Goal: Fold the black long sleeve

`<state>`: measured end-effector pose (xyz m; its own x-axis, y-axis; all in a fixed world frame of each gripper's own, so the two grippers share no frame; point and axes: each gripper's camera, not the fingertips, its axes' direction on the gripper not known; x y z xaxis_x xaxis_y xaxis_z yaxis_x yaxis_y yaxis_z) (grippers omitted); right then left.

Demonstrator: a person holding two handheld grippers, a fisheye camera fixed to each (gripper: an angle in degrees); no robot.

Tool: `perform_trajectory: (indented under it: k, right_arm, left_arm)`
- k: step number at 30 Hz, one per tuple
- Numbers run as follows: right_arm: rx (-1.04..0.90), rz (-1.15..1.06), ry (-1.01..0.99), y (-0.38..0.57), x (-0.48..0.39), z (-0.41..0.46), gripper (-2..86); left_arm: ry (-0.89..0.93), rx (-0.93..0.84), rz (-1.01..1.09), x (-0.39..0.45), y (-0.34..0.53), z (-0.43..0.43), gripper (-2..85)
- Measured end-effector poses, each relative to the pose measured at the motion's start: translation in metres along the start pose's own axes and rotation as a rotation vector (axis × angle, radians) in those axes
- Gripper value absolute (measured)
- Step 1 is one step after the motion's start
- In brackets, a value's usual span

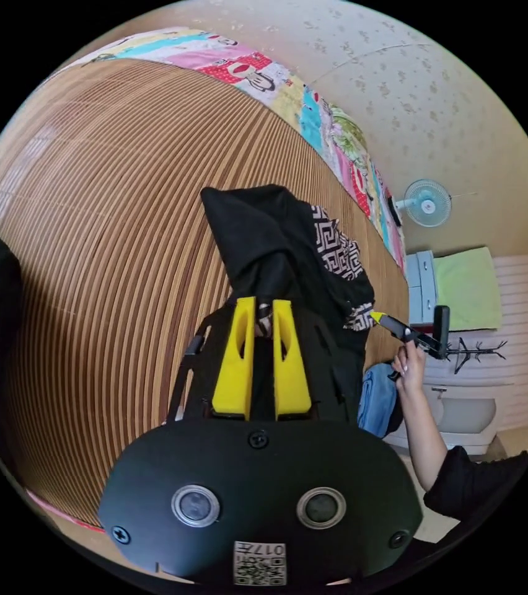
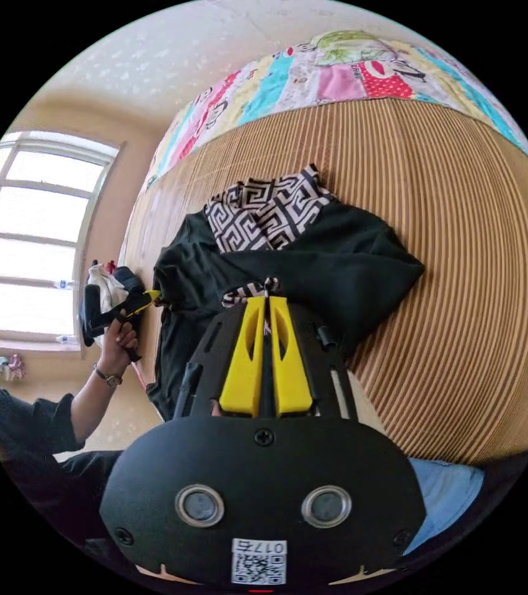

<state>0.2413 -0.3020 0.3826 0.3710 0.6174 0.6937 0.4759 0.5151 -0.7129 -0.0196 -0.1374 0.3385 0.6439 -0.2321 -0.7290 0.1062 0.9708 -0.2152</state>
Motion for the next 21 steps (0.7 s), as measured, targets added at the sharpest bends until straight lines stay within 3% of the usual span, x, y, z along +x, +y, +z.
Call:
perform_trajectory:
  k: [5,8,10,13,16,21]
  right_arm:
    - [0.365,0.361,-0.361,0.033,0.059,-0.077,1.6]
    - [0.281,0.466,-0.256,0.026,0.089,-0.064,1.4]
    - [0.21,0.503,-0.149,0.018,0.101,-0.04,1.6]
    - [0.18,0.473,-0.129,0.017,0.107,-0.023,2.7]
    - [0.264,0.404,-0.131,0.028,0.088,-0.041,5.7]
    - [0.23,0.269,-0.046,0.041,0.048,-0.051,10.4]
  left_arm:
    - [0.196,0.007,0.117,-0.038,-0.005,-0.035,4.1]
    - [0.258,-0.07,0.158,-0.058,-0.012,-0.038,3.5]
    - [0.163,-0.135,0.219,-0.054,-0.017,-0.032,2.4]
    - [0.176,-0.174,0.242,-0.053,-0.022,-0.034,4.2]
    - [0.203,-0.066,0.132,-0.067,-0.03,-0.06,11.4]
    - [0.269,0.046,-0.056,-0.094,-0.063,-0.068,14.0]
